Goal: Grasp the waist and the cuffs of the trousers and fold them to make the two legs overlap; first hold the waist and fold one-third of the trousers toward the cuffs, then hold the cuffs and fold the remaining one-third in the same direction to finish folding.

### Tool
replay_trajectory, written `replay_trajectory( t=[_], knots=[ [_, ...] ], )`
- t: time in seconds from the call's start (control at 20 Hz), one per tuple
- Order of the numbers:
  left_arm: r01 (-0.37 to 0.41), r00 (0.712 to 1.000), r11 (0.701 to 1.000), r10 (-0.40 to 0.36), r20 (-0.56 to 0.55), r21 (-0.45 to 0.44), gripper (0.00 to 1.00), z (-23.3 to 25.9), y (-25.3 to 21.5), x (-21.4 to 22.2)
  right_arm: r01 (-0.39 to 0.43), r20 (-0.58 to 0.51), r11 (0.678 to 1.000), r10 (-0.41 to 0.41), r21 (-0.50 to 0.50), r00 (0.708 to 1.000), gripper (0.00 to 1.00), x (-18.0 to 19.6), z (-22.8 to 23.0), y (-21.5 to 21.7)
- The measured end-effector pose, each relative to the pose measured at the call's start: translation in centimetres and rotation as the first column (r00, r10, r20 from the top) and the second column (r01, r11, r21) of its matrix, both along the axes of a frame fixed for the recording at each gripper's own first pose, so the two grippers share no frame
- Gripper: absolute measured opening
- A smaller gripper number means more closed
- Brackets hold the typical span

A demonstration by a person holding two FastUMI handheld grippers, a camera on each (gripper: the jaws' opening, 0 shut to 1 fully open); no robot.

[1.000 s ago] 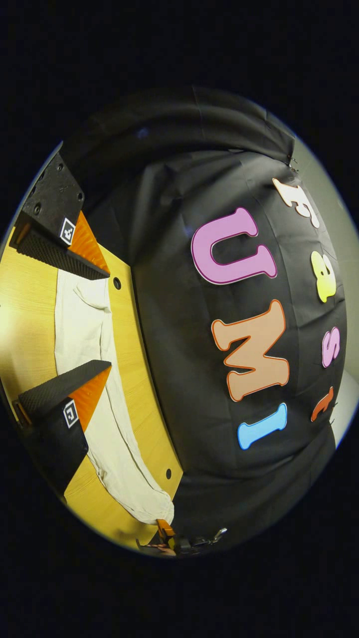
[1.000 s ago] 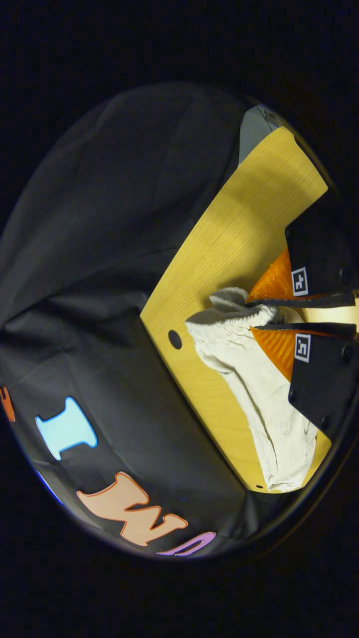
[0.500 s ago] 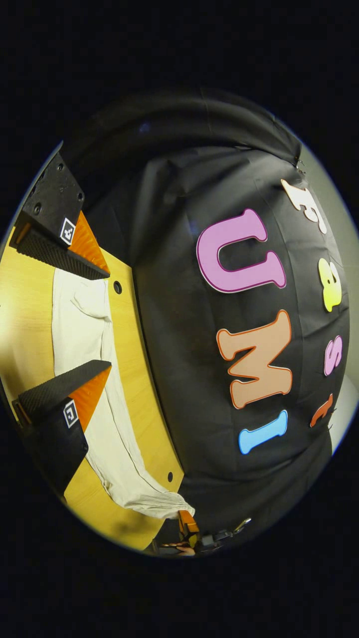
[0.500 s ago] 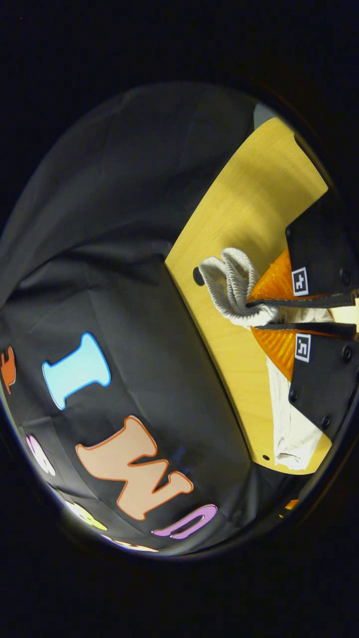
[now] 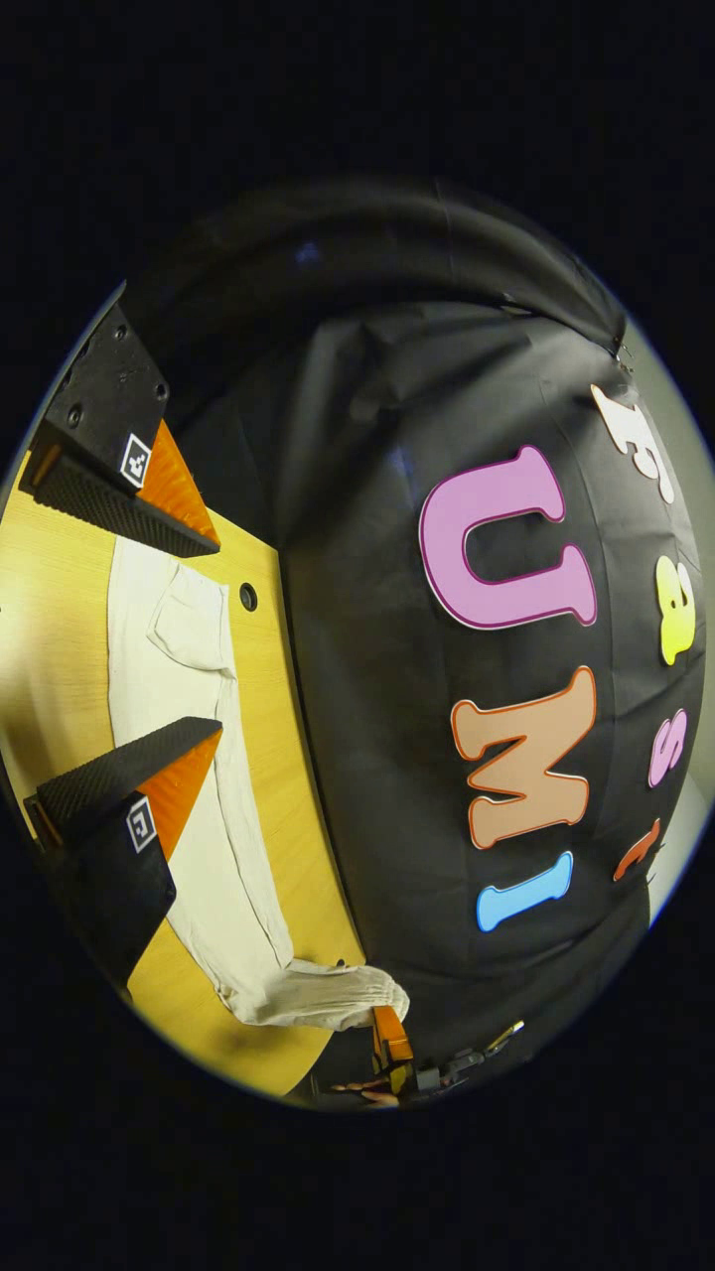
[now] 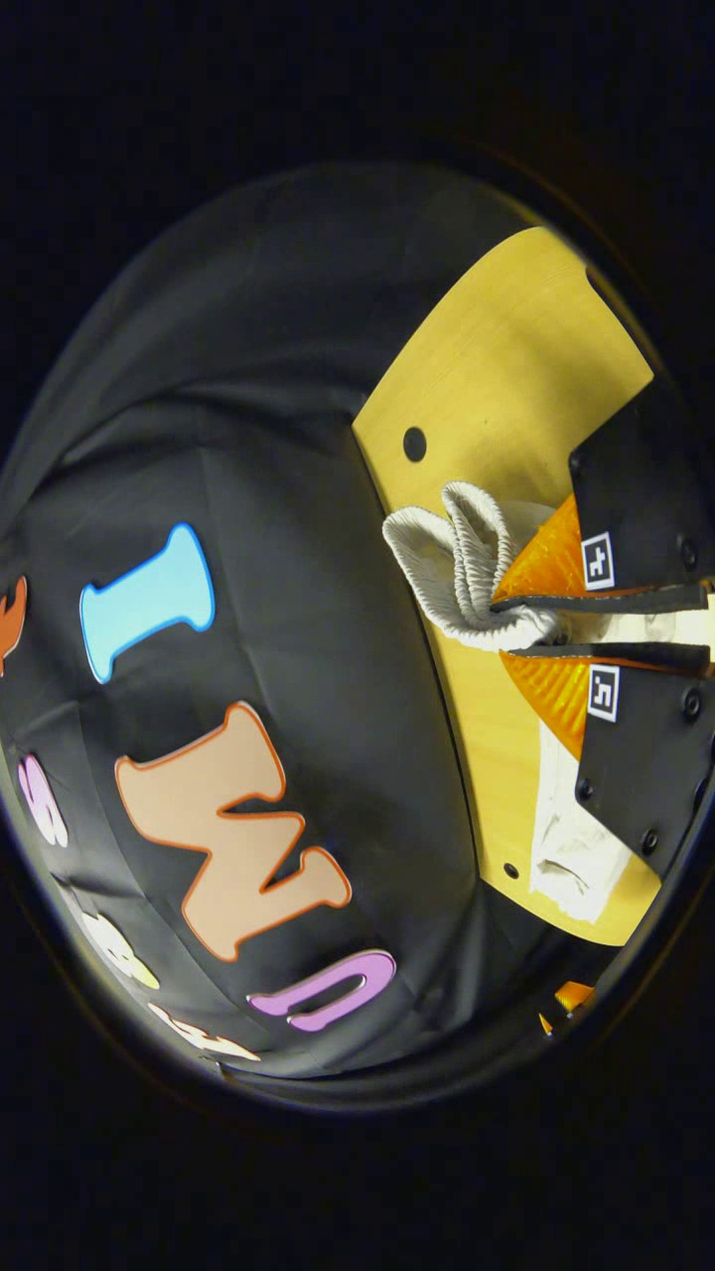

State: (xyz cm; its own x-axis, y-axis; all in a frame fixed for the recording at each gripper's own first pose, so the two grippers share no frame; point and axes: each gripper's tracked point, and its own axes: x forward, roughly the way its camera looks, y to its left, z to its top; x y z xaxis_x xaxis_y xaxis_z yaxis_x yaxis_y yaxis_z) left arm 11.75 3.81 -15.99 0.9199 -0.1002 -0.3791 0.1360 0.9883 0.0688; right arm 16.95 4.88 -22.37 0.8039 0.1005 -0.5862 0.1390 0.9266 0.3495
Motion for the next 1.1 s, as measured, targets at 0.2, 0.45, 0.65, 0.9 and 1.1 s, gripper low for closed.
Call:
replay_trajectory(
  t=[0.2,0.45,0.65,0.9,1.1],
  knots=[
    [0.004,1.000,1.000,-0.004,-0.005,-0.003,0.96,-0.7,1.6,0.3,-0.070,0.011,0.997,0.070,-0.012,0.997,0.13,0.0,0.4,5.1],
    [0.002,1.000,1.000,-0.002,-0.024,0.007,0.96,-2.1,4.1,0.2,-0.180,-0.011,0.982,0.180,-0.061,0.984,0.13,-0.5,-2.0,11.5],
    [0.004,0.999,1.000,-0.003,-0.046,0.016,0.96,-3.3,5.9,-0.3,-0.272,-0.067,0.960,0.267,-0.065,0.961,0.13,-2.0,-5.4,15.7],
    [0.009,0.997,1.000,-0.007,-0.073,0.020,0.96,-5.0,7.7,-0.4,-0.384,-0.152,0.918,0.367,-0.101,0.918,0.13,-3.5,-10.8,18.7],
    [0.002,0.995,1.000,-0.003,-0.102,-0.012,0.96,-6.9,8.5,-0.1,-0.451,-0.213,0.884,0.421,-0.120,0.882,0.18,-3.5,-10.1,18.5]
  ],
)
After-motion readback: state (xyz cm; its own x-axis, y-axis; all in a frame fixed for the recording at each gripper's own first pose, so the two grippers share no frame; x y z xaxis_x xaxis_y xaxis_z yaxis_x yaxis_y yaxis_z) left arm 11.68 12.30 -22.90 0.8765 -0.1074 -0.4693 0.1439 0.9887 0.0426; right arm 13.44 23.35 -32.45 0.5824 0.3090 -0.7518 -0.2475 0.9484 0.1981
